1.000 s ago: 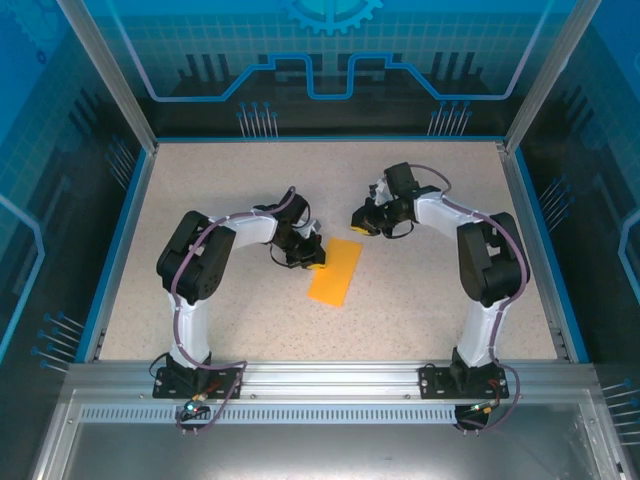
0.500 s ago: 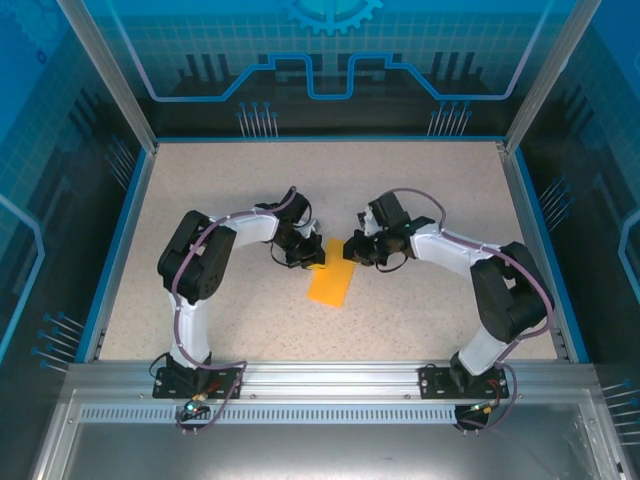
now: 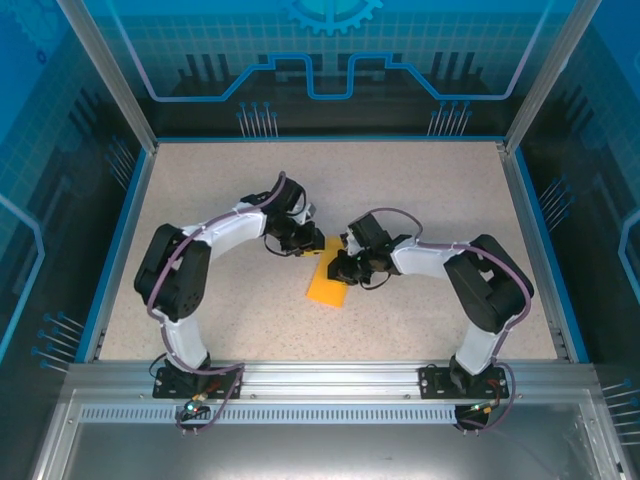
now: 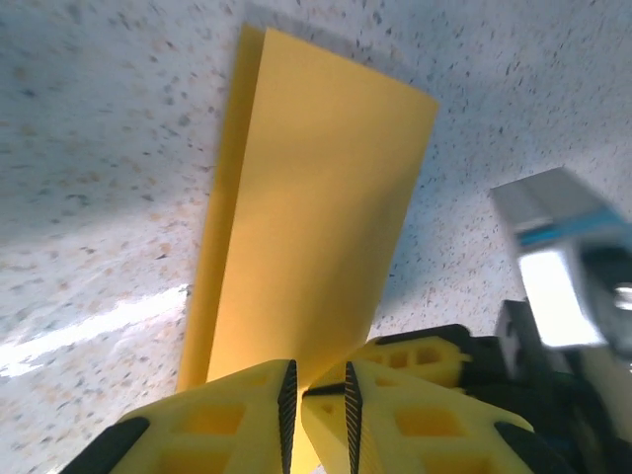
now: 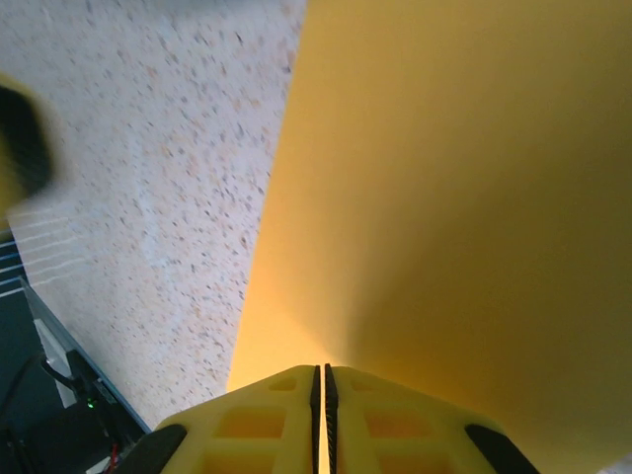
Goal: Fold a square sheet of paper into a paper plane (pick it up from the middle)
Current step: Rotate the paper at the center of the table.
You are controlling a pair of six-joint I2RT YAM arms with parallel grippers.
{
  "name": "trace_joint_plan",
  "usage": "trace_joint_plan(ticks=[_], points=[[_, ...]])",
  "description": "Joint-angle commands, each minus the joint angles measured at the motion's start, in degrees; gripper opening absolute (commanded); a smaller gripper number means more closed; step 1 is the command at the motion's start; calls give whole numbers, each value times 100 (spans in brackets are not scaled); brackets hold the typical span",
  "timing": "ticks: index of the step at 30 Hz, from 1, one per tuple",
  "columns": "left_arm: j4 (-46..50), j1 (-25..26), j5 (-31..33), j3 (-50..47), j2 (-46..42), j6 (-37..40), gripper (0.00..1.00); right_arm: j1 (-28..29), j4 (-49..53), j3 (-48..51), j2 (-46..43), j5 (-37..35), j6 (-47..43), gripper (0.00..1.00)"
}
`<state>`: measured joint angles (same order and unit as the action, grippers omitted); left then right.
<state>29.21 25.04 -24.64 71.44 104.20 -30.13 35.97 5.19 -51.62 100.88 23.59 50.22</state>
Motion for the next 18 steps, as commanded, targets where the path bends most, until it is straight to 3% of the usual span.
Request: trace_joint_plan(ticks=[1, 9, 18], points=[[44, -199, 496, -371, -413, -310, 24, 118, -73, 274, 2, 117, 52, 14], [-188, -386, 947, -758, -975, -599, 27, 151, 466, 458, 156, 141, -530, 14], [-142, -386, 905, -605, -964, -640, 29, -314, 1806, 207, -21, 323, -2145, 14]])
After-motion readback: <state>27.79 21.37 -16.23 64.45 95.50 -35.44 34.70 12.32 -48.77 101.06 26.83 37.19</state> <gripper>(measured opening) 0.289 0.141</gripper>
